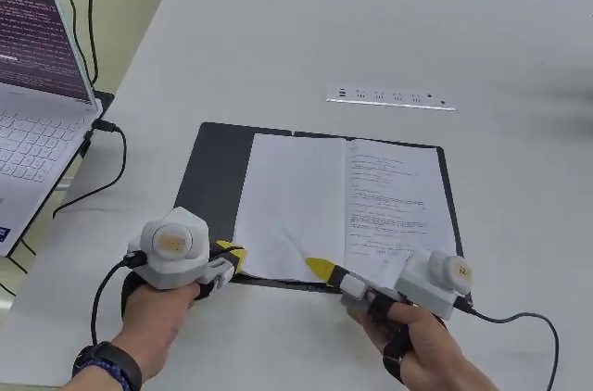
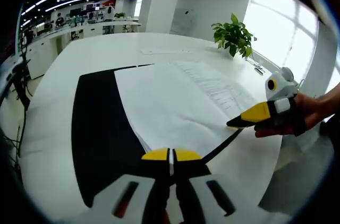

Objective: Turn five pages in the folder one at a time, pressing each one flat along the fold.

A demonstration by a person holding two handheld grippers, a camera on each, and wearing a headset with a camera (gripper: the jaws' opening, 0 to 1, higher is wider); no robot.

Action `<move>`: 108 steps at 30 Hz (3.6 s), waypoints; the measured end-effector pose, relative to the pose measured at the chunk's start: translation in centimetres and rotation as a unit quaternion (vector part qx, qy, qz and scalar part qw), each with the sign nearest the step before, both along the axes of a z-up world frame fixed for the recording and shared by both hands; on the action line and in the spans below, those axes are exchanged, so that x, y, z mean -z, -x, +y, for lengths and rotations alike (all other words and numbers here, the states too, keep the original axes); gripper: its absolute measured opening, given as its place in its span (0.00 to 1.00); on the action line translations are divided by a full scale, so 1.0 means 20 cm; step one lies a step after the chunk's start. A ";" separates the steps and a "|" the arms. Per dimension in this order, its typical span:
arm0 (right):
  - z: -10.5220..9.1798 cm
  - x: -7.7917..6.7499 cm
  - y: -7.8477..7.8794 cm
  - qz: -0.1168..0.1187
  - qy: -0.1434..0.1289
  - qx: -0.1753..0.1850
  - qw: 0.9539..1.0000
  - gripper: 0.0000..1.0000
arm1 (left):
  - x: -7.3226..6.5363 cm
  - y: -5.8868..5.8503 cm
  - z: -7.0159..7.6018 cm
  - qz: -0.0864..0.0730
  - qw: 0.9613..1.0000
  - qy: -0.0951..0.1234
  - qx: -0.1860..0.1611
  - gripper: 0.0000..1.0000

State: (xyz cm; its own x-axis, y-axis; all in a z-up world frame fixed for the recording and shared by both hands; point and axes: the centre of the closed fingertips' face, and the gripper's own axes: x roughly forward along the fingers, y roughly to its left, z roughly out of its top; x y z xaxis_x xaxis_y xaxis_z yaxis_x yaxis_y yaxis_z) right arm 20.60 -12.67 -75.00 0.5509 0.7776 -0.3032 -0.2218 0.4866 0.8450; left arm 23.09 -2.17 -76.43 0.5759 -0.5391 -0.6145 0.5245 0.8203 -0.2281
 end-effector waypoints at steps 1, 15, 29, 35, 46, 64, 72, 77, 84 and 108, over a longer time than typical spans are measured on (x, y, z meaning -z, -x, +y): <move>0.00 0.00 0.00 0.001 0.001 0.000 1.000 0.30 | 0.01 0.00 0.00 0.002 1.000 0.001 0.001 0.00; -0.02 0.05 0.01 0.013 0.002 0.007 1.000 0.26 | 0.12 0.04 0.02 0.036 0.999 0.012 -0.035 0.00; -0.07 -0.02 -0.18 -0.018 0.013 0.029 0.999 0.17 | 0.12 0.05 0.02 0.024 0.999 -0.001 -0.031 0.00; -0.11 0.01 -0.31 -0.019 0.029 0.042 0.999 0.10 | 0.12 0.04 0.02 0.026 0.999 -0.001 -0.033 0.00; -0.17 0.05 -0.54 -0.012 0.048 0.067 0.997 0.00 | 0.13 0.04 0.03 0.025 0.999 -0.001 -0.038 0.00; -0.13 0.00 -0.71 -0.026 0.051 0.094 0.994 0.00 | 0.14 0.03 0.03 0.019 0.999 0.006 -0.043 0.00; -0.14 0.00 -0.81 -0.028 0.054 0.103 0.993 0.00 | 0.14 0.03 0.03 0.019 0.999 0.004 -0.043 0.00; -0.14 0.01 -0.89 -0.032 0.067 0.104 0.992 0.00 | 0.14 0.03 0.03 0.014 0.999 0.000 -0.043 0.00; -0.15 0.02 -1.05 -0.032 0.075 0.127 0.988 0.00 | 0.13 0.03 0.02 0.009 0.999 -0.002 -0.043 0.00; -0.24 0.17 -1.35 -0.021 0.041 0.175 0.983 0.00 | 0.14 0.02 0.03 0.007 0.999 0.002 -0.042 0.00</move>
